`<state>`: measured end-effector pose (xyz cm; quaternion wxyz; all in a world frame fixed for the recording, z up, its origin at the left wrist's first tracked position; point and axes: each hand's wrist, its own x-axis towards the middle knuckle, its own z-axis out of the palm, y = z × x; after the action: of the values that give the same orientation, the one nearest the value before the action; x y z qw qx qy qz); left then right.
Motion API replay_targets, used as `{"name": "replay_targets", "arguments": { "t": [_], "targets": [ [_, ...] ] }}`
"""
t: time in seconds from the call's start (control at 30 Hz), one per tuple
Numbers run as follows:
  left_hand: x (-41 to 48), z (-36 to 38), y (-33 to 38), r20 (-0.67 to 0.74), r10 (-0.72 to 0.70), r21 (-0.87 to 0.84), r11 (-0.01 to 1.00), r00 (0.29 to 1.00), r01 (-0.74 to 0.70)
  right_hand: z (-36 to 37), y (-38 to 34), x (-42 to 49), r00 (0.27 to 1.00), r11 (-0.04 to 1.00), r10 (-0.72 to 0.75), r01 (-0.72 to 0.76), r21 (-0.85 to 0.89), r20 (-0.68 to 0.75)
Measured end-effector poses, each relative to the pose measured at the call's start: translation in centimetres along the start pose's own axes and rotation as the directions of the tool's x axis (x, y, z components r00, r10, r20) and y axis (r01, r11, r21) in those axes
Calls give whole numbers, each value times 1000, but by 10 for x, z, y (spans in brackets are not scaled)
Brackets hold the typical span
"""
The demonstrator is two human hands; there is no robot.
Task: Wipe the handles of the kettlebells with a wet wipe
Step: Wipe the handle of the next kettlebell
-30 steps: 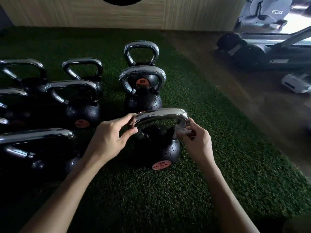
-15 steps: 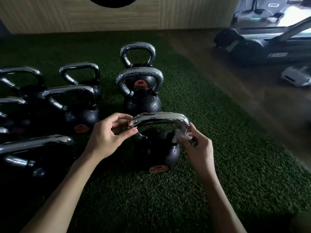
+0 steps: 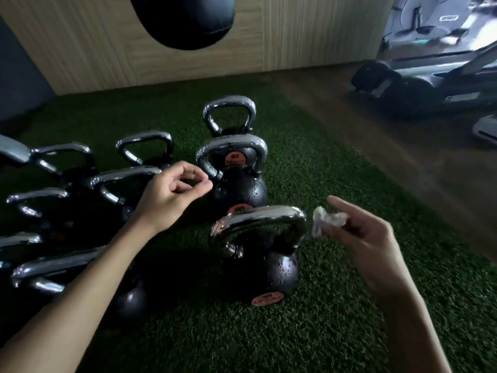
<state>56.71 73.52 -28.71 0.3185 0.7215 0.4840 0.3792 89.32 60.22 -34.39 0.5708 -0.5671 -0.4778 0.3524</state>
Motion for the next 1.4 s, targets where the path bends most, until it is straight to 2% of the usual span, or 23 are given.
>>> {"name": "replay_targets", "arguments": {
  "t": [0.03, 0.1, 0.17, 0.23, 0.37, 0.47, 0.57, 0.77, 0.87, 1.0, 1.07, 1.23, 1.4],
  "targets": [
    [22, -4, 7, 9, -4, 65, 998, 1000, 3, -1, -7, 9, 997, 998, -25, 28, 48, -69],
    [65, -10, 20, 99, -16, 277, 961, 995, -12, 6, -18, 36, 985, 996, -69, 76, 39, -156],
    [103, -16, 31, 204, -70, 506, 861, 976, -44, 23, -23, 70, 976, 993, -114, 112, -24, -186],
    [130, -24, 43, 257, -137, 656, 751, 957, -69, 46, -27, 105, 971, 988, -135, 116, -105, -197],
    [163, -36, 49, 316, -210, 812, 564, 925, -149, 93, -41, 157, 978, 943, -175, 132, -306, -117],
    [172, -42, 43, 354, -197, 841, 495, 914, -218, 123, -55, 182, 971, 862, -238, 210, -461, -2],
    [180, -47, 36, 411, -206, 814, 521, 888, -255, 142, -66, 198, 941, 778, -329, 315, -544, 76],
    [209, -48, 13, 462, -201, 665, 723, 864, -187, 164, -73, 237, 943, 703, -289, 326, -631, 166],
    [218, -45, -19, 478, -130, 559, 808, 869, -186, 169, -62, 244, 924, 617, -297, 377, -690, 239],
    [221, -47, -48, 470, -41, 399, 901, 882, -170, 172, -51, 247, 889, 533, -386, 433, -727, 246],
    [229, -49, -48, 532, -46, 369, 911, 845, -183, 177, -57, 251, 870, 491, -386, 476, -730, 307],
    [249, -46, -40, 618, -91, 404, 889, 781, -215, 182, -77, 264, 862, 371, -232, 507, -778, 451],
    [255, -42, -37, 628, -114, 441, 867, 770, -232, 182, -64, 251, 804, 357, -298, 593, -721, 514]
  ]
}}
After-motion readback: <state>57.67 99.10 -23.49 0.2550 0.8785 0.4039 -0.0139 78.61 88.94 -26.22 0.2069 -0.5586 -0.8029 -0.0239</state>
